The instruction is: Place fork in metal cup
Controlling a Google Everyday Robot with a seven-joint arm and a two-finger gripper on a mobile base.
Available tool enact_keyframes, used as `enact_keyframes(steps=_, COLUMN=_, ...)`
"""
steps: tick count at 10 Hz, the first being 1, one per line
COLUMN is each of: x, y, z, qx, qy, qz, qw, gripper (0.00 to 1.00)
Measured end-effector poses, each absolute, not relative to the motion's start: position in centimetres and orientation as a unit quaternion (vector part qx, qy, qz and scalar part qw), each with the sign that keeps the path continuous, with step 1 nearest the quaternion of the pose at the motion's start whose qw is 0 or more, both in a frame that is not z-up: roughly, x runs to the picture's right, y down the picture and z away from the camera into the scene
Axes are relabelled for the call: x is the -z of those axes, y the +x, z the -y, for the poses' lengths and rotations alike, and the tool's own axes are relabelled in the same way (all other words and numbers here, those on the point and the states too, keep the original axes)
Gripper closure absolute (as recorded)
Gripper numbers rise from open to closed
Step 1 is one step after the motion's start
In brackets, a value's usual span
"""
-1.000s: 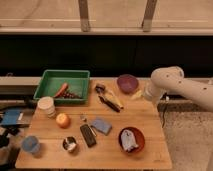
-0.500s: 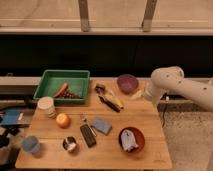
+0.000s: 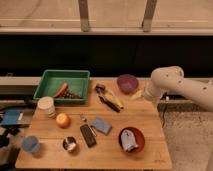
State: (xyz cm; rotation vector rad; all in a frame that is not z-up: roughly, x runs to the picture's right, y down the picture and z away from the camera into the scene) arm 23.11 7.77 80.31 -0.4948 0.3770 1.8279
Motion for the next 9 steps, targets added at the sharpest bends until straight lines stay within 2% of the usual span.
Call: enact_keyframes(steps=9, x=-81.2, y=8.5, z=-7.5, qx=-0.636, qy=-0.278, qz=-0.136, qw=0.707, gripper=0.2)
